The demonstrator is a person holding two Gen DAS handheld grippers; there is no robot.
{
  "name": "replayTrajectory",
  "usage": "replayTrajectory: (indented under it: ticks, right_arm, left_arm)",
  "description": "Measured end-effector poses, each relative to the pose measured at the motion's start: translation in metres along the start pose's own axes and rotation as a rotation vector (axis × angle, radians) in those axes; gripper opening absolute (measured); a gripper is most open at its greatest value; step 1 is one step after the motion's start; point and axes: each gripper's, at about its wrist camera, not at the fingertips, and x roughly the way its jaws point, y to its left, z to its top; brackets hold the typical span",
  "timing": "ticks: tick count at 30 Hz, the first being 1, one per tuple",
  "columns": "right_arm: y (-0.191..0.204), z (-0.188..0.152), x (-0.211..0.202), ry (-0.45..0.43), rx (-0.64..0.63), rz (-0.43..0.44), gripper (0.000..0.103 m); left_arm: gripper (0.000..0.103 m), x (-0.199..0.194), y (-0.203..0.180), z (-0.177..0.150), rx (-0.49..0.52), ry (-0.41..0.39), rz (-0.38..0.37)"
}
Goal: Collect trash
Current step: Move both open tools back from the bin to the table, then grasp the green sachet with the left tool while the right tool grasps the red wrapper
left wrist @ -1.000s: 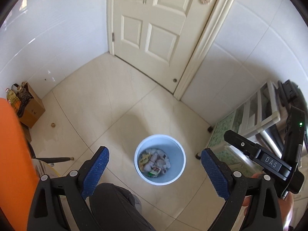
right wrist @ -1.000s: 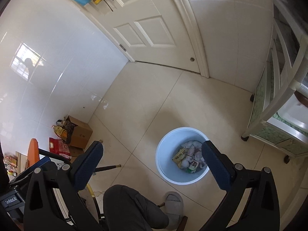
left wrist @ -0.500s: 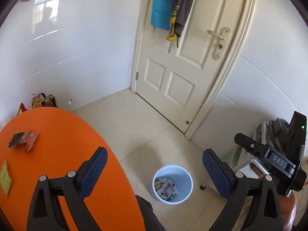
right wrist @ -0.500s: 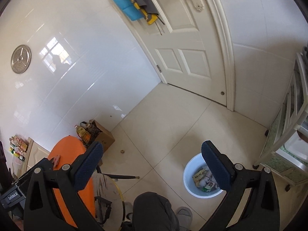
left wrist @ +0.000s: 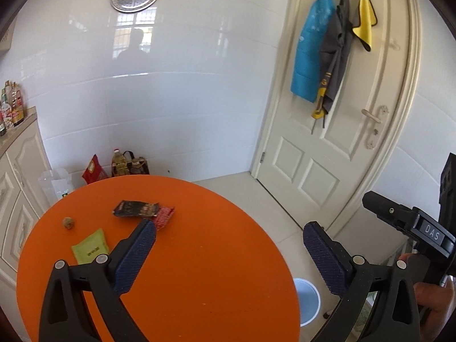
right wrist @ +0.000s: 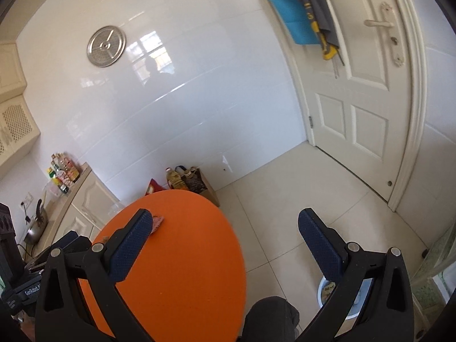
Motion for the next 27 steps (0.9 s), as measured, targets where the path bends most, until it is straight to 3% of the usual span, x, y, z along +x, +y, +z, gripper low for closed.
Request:
replayTrajectory:
  ticks: [8, 15, 22, 27]
  right_arm:
    - [0.08, -0.009, 0.028, 0.039, -0.138, 0.114, 0.103]
    - [0.119, -0.024, 0.054, 0.093, -0.215, 0.153, 0.103]
    - [0.136, -0.031, 0.1, 0.16, -0.257, 0.141, 0.103]
    - [0.145, -0.042, 0.142, 0.228, -0.288, 0.118, 0.103]
  left_arm:
    - [0.102, -0.064, 0.038, -0.042, -0.09, -0.037, 0.125]
    - [0.102, -0.079, 0.06, -0.064, -0.148, -0.015, 0.213]
    - [0.102, -0.024, 0.08, -0.055, -0.211, 0.069, 0.253]
    - [0.102, 0.041, 0.101, -0.041, -0.23, 0.158, 0.283]
